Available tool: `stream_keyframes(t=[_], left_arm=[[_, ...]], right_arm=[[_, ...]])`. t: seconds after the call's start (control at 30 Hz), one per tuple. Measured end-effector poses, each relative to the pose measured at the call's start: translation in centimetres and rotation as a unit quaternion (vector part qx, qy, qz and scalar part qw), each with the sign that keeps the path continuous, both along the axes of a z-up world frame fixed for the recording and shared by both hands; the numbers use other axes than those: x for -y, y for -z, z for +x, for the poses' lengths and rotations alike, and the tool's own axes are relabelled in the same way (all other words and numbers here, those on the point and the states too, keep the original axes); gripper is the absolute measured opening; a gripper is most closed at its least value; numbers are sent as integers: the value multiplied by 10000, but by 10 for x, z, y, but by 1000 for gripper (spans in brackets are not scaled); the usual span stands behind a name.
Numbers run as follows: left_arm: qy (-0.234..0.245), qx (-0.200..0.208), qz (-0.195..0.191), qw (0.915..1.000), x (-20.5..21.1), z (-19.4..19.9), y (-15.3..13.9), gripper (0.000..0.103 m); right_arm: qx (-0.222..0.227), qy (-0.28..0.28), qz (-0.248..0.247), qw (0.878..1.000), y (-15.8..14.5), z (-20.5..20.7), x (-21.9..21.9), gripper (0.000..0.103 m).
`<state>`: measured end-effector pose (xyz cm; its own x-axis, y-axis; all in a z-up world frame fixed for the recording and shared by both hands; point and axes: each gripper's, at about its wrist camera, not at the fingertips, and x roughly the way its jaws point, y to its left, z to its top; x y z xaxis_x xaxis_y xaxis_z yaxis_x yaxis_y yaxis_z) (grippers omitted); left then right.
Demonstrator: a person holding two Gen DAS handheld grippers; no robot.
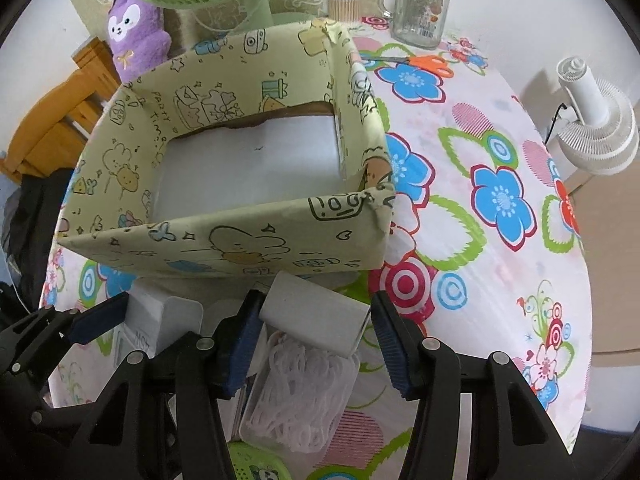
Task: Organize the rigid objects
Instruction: 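Lift the large white charger with the left tool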
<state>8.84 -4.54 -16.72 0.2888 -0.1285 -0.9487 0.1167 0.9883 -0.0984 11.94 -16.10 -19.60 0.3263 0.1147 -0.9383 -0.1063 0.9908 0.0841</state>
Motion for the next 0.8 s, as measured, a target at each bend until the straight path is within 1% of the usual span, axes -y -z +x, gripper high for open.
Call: stream_keyframes(t=[0.03, 0.27, 0.8], left_arm=[[-11, 16, 13, 10000, -2, 0, 3, 61], [-76, 122, 58, 9999, -5, -7, -9, 61], [-165, 407, 152, 9989, -2, -32, -42, 61]], right_arm=[[21, -14, 14, 10000, -3, -1, 0, 58], [137, -71, 43, 9999, -19, -13, 0, 58], [356, -144, 100, 9992, -52, -38, 8, 58]])
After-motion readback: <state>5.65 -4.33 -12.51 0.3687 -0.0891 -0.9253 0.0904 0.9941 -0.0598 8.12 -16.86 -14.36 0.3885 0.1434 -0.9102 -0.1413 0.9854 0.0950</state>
